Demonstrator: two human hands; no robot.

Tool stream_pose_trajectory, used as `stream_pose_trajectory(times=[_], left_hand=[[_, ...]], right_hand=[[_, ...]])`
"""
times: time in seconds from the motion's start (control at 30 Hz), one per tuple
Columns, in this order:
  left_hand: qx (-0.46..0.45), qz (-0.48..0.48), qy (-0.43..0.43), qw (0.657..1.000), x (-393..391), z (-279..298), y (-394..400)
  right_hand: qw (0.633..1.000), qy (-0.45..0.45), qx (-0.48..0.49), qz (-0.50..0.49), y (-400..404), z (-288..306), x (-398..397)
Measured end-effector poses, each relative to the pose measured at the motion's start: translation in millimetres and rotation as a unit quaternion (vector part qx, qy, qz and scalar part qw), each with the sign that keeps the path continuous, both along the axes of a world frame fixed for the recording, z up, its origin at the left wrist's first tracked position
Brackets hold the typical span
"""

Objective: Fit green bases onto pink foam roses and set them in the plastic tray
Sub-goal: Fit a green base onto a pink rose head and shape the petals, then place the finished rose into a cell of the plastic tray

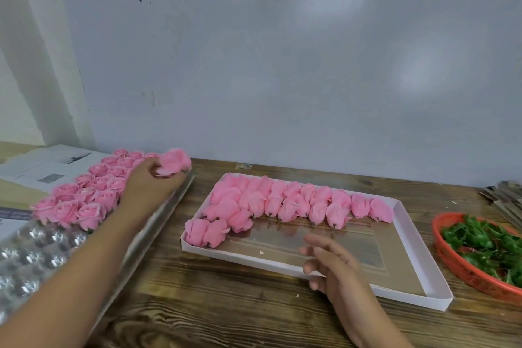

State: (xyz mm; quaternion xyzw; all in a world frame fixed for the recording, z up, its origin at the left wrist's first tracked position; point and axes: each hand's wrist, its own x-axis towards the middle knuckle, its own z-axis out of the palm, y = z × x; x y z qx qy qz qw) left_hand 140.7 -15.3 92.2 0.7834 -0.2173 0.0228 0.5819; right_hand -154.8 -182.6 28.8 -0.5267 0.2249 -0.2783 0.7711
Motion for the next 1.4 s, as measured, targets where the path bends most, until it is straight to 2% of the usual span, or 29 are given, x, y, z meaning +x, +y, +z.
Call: stream_pose_trajectory(times=[0.17,0.33,0.47,0.53,0.63,0.73,1.0,1.4], left_hand=[[0.052,0.103,-0.019,0.993,64.5,-11.9,23.3],[0.149,0.097,-0.023,0.984,86.4,-32.0,15.6],[0.180,0.104,-0.017,0.978,94.5,-40.9,10.4],[0.186,0.117,0.003,0.976,98.7,-42.3,11.0],[0.144,0.139,0.040,0.979,102.7,-43.3,12.1],[0.121,0.160,0.036,0.979,104.7,-43.4,12.5],[0.203,0.115,-0.006,0.972,108.6,-50.8,12.5],[0.281,0.133,0.032,0.950,112.4,-44.7,-4.7]], right_hand=[[1.000,0.001,0.000,-0.001,-0.1,-1.8,1.3],[1.000,0.000,0.003,-0.007,-3.0,-2.3,0.9],[1.000,0.002,0.002,-0.006,-4.1,-1.6,0.5],[1.000,0.004,0.002,-0.006,-4.2,-1.2,0.5],[1.000,0.002,0.003,0.000,-3.5,-0.6,-0.1],[1.000,0.002,0.004,0.006,-2.5,0.5,-0.3],[1.000,0.009,-0.002,0.008,-1.8,3.6,-0.5],[1.000,0.012,-0.015,0.009,-1.5,3.8,0.3]])
